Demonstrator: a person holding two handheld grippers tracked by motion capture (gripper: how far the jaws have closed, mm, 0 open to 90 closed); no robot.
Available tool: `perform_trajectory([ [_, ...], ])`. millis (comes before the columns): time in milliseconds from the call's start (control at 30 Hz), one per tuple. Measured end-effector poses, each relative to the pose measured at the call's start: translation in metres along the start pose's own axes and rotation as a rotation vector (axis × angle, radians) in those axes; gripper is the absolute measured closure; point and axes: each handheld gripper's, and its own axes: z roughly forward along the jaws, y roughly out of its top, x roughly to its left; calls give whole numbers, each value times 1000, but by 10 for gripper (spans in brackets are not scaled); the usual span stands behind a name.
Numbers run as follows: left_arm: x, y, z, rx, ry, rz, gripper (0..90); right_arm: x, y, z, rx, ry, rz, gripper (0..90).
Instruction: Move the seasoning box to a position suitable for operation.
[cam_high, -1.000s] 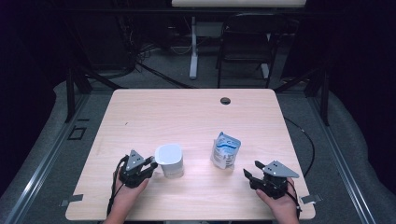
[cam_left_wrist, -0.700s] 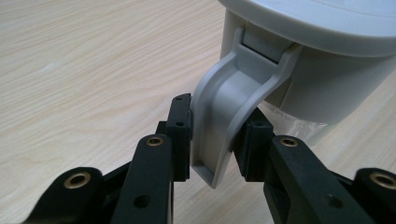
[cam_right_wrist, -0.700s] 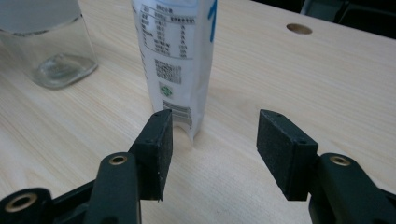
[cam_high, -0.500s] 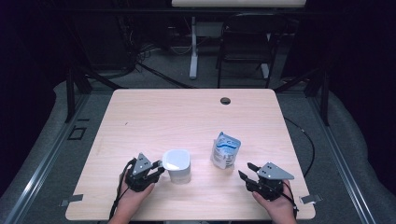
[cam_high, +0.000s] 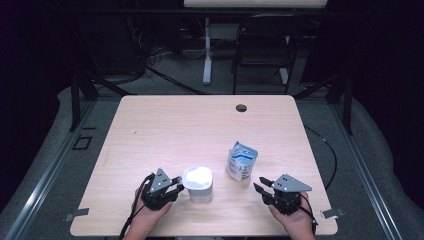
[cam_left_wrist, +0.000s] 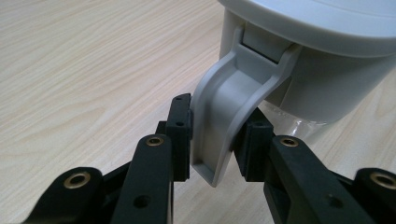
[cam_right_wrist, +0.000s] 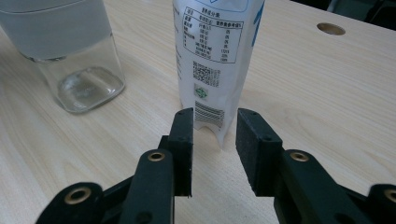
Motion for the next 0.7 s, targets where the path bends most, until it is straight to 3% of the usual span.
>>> perform_trajectory([
  [167,-2,0,1,-4,-9,3,704,2,2,0,-19,-3,-2,670],
  [300,-4,0,1,-8,-12,-2,700,7,6,1,-36,29,3,625],
  [433,-1,-2,1,-13,-45,-43,668,10,8,2,-37,42,28,621],
  [533,0,-2,-1,-7,-56,-46,626,12,9,3,-38,37,32,651],
  [700,3,-4,-7,1,-78,-72,582,13,12,3,-47,50,12,691],
])
